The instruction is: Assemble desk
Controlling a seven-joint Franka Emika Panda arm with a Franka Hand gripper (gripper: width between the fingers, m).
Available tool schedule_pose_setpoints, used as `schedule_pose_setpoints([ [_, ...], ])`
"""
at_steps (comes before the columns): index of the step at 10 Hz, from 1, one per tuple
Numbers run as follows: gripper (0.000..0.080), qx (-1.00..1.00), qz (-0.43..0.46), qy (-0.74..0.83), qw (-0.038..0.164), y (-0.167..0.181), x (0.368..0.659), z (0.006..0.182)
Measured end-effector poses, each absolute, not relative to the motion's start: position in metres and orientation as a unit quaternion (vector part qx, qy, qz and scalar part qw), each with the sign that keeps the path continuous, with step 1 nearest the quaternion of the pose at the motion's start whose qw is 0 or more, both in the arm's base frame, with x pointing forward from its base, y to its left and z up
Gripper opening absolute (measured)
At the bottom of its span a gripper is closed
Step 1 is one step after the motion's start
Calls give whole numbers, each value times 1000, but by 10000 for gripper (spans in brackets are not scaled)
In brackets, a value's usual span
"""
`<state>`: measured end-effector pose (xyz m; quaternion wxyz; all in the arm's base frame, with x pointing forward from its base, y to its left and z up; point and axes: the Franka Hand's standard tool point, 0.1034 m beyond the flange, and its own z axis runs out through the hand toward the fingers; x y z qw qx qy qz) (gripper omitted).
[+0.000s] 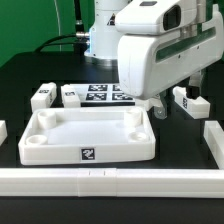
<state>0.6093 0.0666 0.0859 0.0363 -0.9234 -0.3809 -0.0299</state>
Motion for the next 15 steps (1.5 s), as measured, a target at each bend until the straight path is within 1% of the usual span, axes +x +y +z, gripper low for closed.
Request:
schedule_pose_setpoints([
  [6,649,-922,-30,-384,36,66,609,85],
  [7,649,-907,-33,-418,31,62,609,85],
  [8,649,-874,-42,-483,17,52,602,82],
  [9,649,-842,-36,-538,9,43,591,79],
  [10,649,-813,-29,-581,7,34,583,77],
  [11,649,-809,-27,-587,7,28,580,77],
  [15,649,-733,-22,-680,-1,24,581,75],
])
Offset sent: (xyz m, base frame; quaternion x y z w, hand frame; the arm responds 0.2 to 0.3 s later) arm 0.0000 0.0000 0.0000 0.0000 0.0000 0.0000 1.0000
